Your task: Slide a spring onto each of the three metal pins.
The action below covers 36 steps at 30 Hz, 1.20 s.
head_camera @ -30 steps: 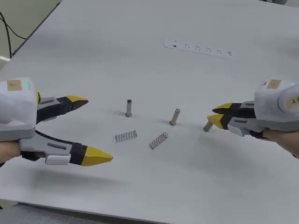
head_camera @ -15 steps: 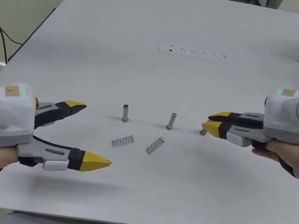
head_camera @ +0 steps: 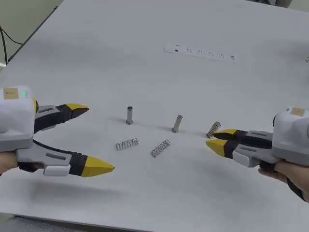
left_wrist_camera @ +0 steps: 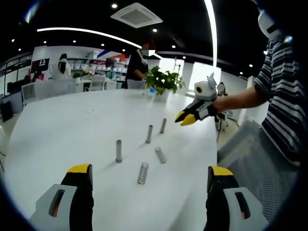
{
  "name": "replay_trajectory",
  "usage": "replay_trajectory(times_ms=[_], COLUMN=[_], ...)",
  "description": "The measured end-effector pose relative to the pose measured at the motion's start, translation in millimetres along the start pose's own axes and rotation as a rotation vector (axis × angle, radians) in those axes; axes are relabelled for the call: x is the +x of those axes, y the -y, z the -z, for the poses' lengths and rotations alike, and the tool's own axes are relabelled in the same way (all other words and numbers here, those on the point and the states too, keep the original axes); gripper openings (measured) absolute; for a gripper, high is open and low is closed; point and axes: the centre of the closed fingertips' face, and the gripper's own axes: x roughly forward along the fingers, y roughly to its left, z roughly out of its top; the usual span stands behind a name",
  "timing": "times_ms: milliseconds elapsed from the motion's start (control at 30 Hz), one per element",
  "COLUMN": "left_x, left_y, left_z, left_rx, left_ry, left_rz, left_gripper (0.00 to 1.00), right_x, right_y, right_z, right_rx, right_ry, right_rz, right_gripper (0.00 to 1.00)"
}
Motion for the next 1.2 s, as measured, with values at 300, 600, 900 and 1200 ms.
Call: replay_trajectory(times_ms=[300, 600, 900, 1200], left_x=[0.6, -0.9, -2.9, -1.9], left_y=[2.5, 3.1, 4.0, 5.0], left_z=[2.4, 2.8, 5.8, 6.8], left_rx=[0.001, -0.007, -0.009, -0.002], left_ry=[-0.006, 0.002, -0.004, -0.011], left_rz=[0.002, -0.003, -0.005, -0.004], left_gripper=[0.96, 0.95, 0.95, 0.95], right_x=[0.9, 14.2, 35.5, 59.5], right_y=[-5.6, -20.7, -33.4, -49.2], right_z=[8.0, 12.2, 2.0, 3.5], right_rx=[-0.023, -0.161, -0.377, -0.559], right_ry=[-0.029, -0.107, -0.177, -0.236], right_rz=[-0.011, -0.064, -0.133, -0.196], right_gripper=[0.15, 0.16, 0.17, 0.18])
